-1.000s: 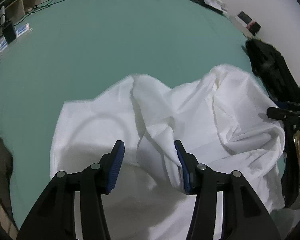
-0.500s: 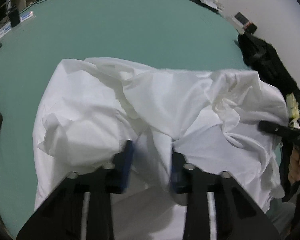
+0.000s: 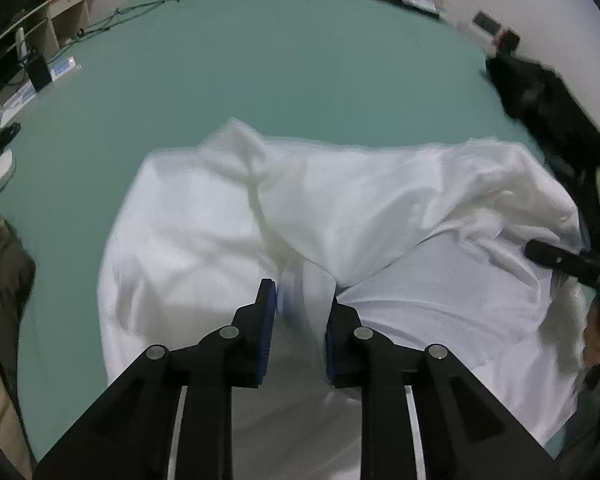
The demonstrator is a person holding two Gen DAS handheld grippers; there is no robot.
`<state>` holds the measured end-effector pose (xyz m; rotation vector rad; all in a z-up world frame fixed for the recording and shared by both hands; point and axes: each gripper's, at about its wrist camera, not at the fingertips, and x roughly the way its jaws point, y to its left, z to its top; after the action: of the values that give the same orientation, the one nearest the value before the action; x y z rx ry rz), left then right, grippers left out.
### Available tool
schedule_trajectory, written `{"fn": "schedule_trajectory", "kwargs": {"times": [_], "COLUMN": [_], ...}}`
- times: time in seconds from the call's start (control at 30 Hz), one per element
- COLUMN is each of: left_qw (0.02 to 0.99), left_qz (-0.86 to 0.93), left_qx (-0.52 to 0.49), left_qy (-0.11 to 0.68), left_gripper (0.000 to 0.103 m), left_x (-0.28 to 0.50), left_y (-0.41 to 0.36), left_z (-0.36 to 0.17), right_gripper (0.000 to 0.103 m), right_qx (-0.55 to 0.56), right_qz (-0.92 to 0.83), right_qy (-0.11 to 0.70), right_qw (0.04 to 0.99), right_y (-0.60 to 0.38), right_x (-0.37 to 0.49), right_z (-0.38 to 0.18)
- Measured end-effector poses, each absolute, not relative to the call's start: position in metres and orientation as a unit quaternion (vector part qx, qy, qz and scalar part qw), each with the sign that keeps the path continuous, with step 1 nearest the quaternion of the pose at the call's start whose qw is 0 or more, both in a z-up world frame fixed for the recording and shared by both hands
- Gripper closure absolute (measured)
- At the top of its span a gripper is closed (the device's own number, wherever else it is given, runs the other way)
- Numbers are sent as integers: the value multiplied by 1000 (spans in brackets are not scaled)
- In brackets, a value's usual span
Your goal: Fold large clothes
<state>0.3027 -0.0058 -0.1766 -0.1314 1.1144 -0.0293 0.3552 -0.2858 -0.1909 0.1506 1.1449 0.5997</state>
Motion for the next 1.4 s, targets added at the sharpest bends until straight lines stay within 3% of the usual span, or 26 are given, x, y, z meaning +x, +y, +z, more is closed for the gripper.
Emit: {"fn": "schedule_trajectory", "kwargs": {"times": [0.03,0.07,0.17,0.3,0.5,0.63,0.73,0.83,1.07,1.4], "left_qw": [851,853,855,861,888,900,900,890,866,893], "left_qz": [-11,-8,8,2,12,30,32,34,58,56], "left_qx": [-55,-47,-36,-52,-46,-55,-72,-65,-7,-47], "left_qy": [523,519,517,505,456,432,429,450,496,445], "left_gripper": [77,76,58,48,48,48,48,48,48,47], "left_x": [297,293,279,256,246,258,273,289,292,256], "left_y": [-5,-6,2,12,13,5,-2,-4,-9,16], "left_z": [-177,-177,-170,-153,-120,-110,-112,-127,-173,-143], "right_gripper": [66,64,53,51,51,51,53,64,64,64], "right_qx": [63,60,33,12,-33,-58,-89,-104,-110,-121], "right_qz": [270,270,240,209,187,248,278,273,251,237], "right_qy": [540,537,536,521,416,379,384,418,454,428], "right_qw": [795,797,809,828,889,890,876,860,848,864], "right_y": [-291,-294,-297,-303,-302,-261,-230,-221,-239,-254], "right_x": [351,345,337,330,317,335,345,349,335,318], "right_z": [-194,-194,-186,-165,-114,-114,-137,-162,-182,-157]}}
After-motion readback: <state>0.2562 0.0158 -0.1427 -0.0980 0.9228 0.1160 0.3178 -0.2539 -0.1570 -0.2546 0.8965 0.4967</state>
